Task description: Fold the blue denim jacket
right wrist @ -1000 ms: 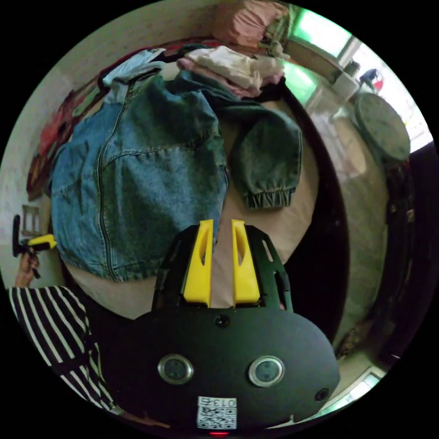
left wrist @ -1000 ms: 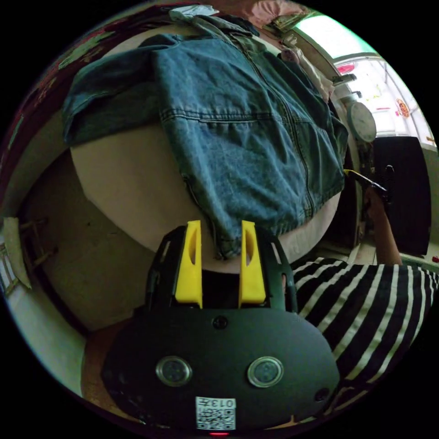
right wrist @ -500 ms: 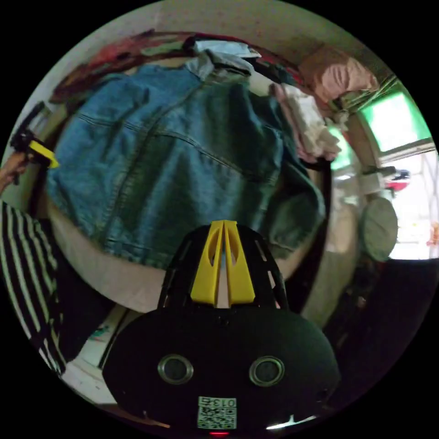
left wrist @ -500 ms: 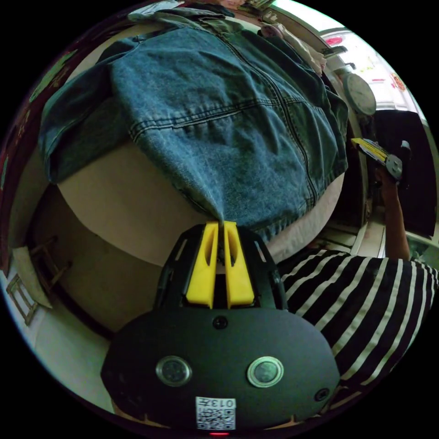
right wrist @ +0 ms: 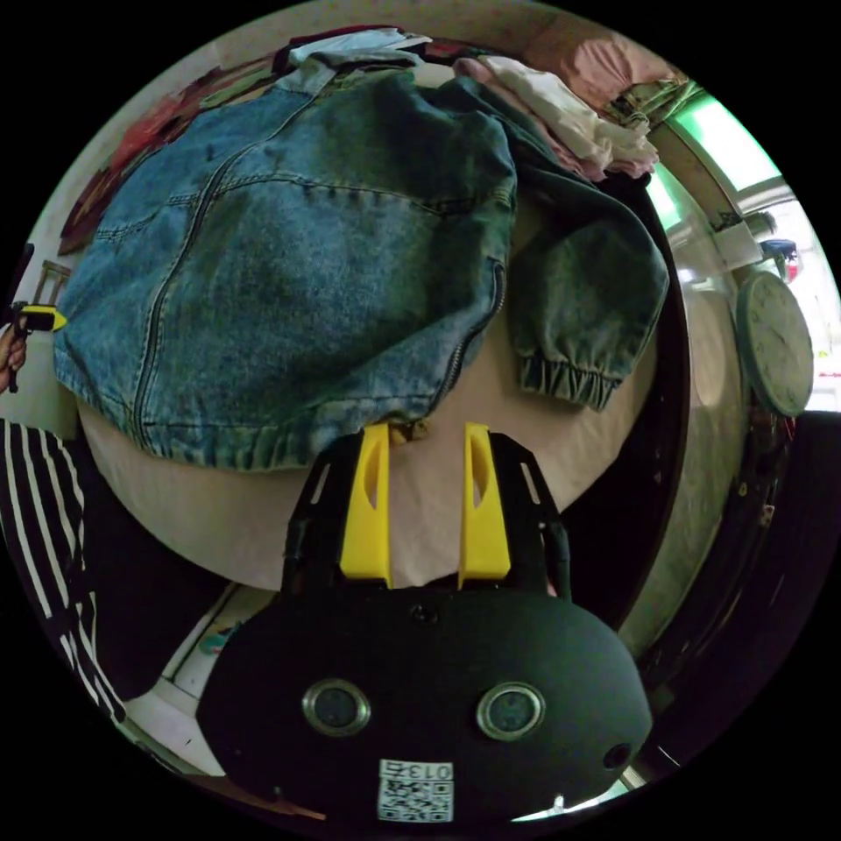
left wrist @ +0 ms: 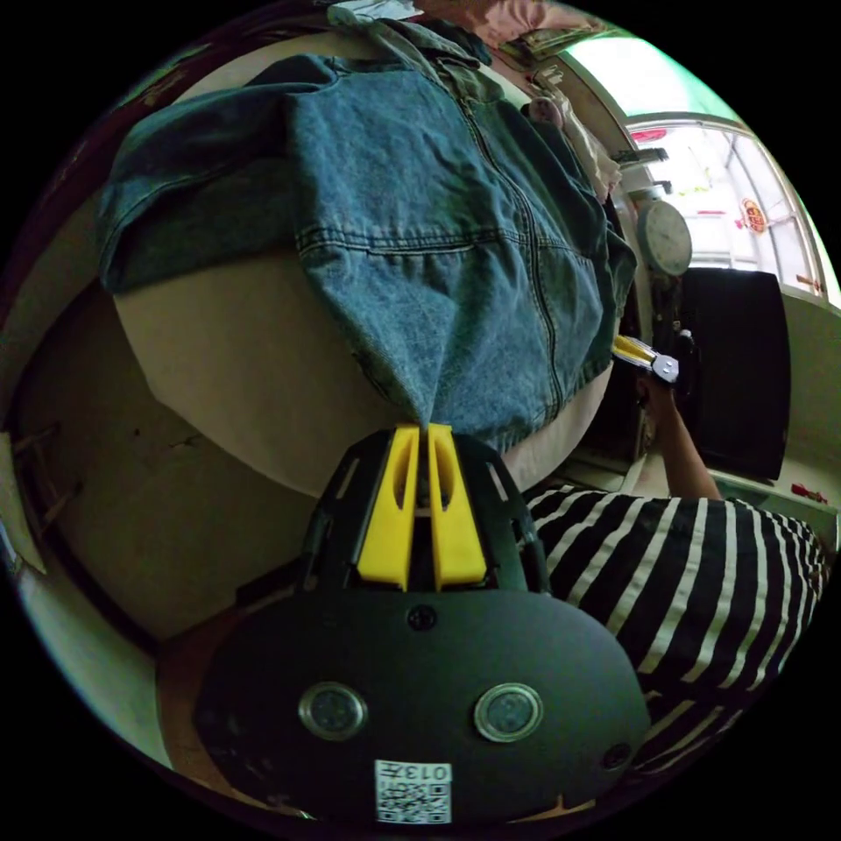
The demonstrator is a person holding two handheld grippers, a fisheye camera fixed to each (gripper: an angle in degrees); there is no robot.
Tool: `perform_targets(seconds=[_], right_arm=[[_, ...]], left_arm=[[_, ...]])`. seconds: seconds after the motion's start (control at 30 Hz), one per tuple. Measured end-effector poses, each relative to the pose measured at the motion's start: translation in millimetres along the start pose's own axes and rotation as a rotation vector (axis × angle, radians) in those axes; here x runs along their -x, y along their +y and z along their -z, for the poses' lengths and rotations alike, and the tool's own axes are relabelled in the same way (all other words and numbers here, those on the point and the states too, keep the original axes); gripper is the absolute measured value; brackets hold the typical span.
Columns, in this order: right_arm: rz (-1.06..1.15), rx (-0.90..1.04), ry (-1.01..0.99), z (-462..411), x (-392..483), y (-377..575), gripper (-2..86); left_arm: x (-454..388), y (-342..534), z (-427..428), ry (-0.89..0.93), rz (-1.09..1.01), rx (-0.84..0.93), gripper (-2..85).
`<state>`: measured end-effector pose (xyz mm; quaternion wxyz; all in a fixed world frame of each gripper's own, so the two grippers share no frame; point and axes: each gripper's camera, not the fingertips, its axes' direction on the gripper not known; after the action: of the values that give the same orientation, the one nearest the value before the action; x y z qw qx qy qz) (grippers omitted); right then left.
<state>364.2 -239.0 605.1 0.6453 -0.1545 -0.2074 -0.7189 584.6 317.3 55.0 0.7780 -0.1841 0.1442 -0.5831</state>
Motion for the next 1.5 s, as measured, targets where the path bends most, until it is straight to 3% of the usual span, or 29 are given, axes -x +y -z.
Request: perform_targets(seconds=[0.2, 0.33, 0.5, 0.6, 0.73, 0.8, 0.87, 0.97, 1.1, 1.27, 1.4, 1.5], right_arm=[[-0.088, -0.028, -0.189, -7.3, -15.0, -23.0, 8.9], [-0.001, -0.024, -0.034, 24.9, 5.5, -24.9, 6.8], [-0.068, -0.097, 0.012, 95.0, -1.4, 1.2, 6.3], [-0.066, -0.031, 0.032, 93.8, -1.9, -6.6, 6.2], [-0.046, 0.194, 0.039, 18.8, 6.5, -23.2, 5.0], [-0.081, 0.256, 0.201, 14.1, 7.8, -11.9, 3.3], [-0.144, 0.206, 0.342, 30.1, 7.0, 1.3, 3.8], [-0.173, 0.029, 0.167, 67.2, 21.5, -8.1, 6.9], [0.135, -0.196, -0.069, 98.3, 146.7, -77.5, 9.0], [0.478, -0.253, -0.313, 113.2, 317.4, -153.3, 11.0], [0.608, -0.265, -0.289, 111.9, 419.5, -195.7, 12.6], [0.621, -0.215, -0.181, 95.2, 463.6, -218.4, 13.6]], left_arm=[[-16.2, -5.3, -4.1, -0.065, -0.041, 0.042, 0.6], [-36.1, 0.0, 0.8, -0.094, -0.079, 0.033, 0.6], [-72.9, 12.9, 3.5, -0.121, -0.114, 0.022, 0.6], [-80.3, 9.4, -11.9, -0.171, -0.133, 0.085, 0.9], [-61.7, 12.9, -40.9, -0.158, -0.068, 0.121, 1.5], [-55.0, 28.9, -28.2, -0.143, -0.035, 0.081, 1.9], [-37.1, 55.5, -1.8, -0.241, 0.049, -0.003, 3.1], [-3.3, 74.5, 35.0, -0.358, 0.200, -0.169, 7.2], [20.3, 53.9, 58.1, -0.376, 0.271, -0.266, 11.8], [29.4, 3.9, 58.3, -0.486, 0.273, -0.270, 13.7], [35.3, -5.8, 66.3, -0.482, 0.306, -0.311, 13.7], [40.8, -13.7, 65.0, -0.382, 0.305, -0.278, 11.4]])
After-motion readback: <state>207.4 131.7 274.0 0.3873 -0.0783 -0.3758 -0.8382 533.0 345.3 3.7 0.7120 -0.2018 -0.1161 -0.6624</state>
